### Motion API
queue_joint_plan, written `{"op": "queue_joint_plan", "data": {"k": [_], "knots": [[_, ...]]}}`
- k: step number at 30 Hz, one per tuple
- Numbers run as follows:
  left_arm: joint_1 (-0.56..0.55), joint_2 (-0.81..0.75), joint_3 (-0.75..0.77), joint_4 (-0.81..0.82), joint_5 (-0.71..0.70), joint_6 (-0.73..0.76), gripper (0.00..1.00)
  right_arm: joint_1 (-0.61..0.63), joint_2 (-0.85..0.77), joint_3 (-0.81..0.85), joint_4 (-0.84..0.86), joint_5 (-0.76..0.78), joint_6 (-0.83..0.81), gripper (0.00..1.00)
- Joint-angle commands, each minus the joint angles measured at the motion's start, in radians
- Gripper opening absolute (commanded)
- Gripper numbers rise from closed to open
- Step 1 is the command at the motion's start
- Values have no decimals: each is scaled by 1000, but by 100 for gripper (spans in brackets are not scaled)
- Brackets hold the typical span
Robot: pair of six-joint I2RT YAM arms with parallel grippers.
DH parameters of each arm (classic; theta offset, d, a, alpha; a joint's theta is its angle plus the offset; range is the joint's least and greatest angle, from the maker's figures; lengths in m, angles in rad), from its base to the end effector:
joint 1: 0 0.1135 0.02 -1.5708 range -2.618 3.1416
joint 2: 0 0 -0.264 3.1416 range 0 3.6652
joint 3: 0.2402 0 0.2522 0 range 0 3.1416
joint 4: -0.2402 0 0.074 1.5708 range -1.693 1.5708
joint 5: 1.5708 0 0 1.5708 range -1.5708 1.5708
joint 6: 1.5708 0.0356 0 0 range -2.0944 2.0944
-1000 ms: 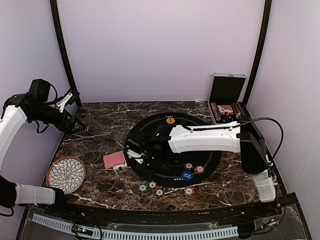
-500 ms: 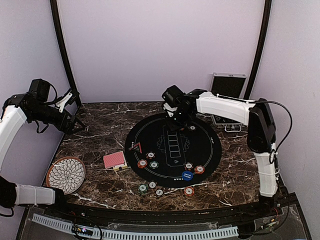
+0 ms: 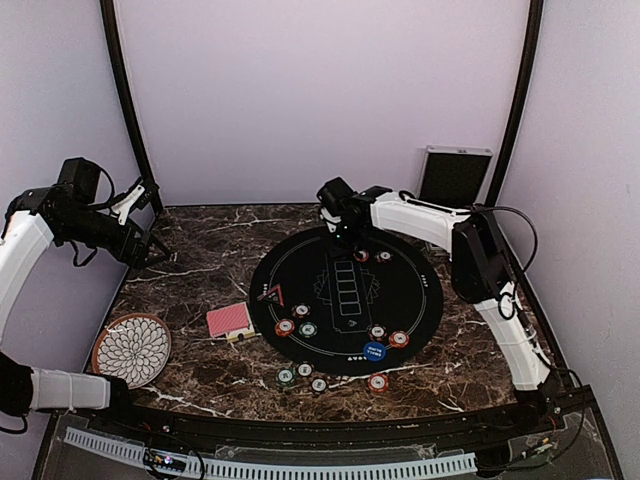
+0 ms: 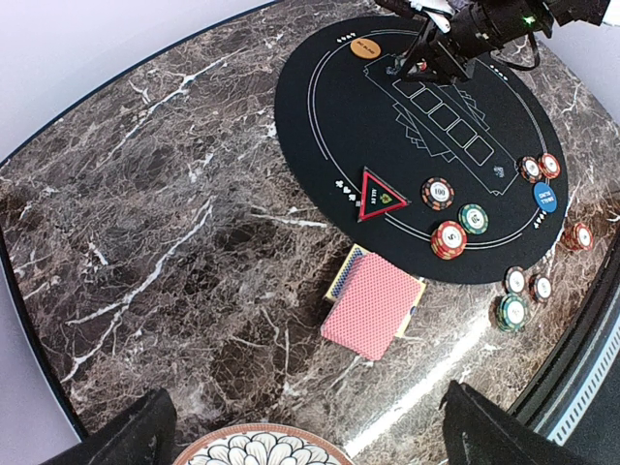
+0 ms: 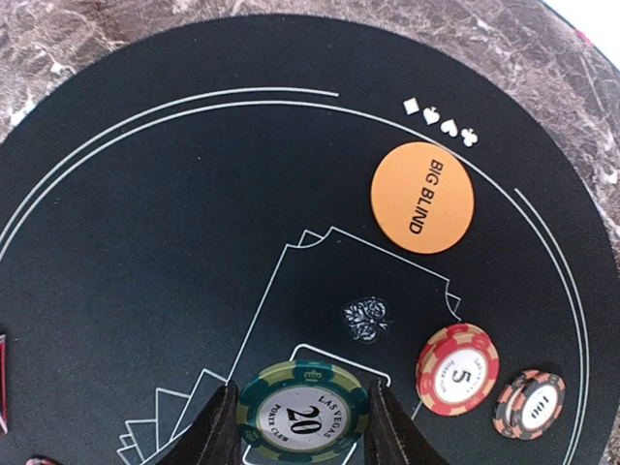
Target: Distribute texas hold em gaming equipment
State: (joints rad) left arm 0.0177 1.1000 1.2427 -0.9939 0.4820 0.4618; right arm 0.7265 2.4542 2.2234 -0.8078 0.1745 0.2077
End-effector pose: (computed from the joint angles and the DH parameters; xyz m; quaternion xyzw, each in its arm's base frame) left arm 0.2040 -0.0129 0.3636 0.2821 0.8681 -0.1358 0.3852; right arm 0.4015 0.3485 0.1894 -0.2244 0.9349 0.0429 0.2718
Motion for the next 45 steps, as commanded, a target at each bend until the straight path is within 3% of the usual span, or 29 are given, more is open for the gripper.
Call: {"op": "queue_joint_plan", "data": {"k": [1, 10, 18, 21, 28, 35, 45], "knots": [[4, -20, -12, -20, 11, 18, 99, -7, 33, 46, 21, 11, 6, 17], [4, -19, -20, -13, 14, 18, 99, -11, 87, 41, 36, 66, 1, 22], [4, -22, -20, -14, 10, 19, 99, -16, 82, 59, 46, 84, 6, 53], [4, -22, -19, -14, 10, 19, 99, -16, 62, 66, 45, 82, 3, 59], [3, -22, -15, -17, 11, 16, 99, 6, -43, 34, 48, 74, -6, 60], [4, -24, -13, -22, 8, 19, 99, 155, -231, -166, 88, 39, -30, 60], [3, -30, -23, -26, 9, 33, 99, 479, -386, -462, 98, -54, -41, 80]]}}
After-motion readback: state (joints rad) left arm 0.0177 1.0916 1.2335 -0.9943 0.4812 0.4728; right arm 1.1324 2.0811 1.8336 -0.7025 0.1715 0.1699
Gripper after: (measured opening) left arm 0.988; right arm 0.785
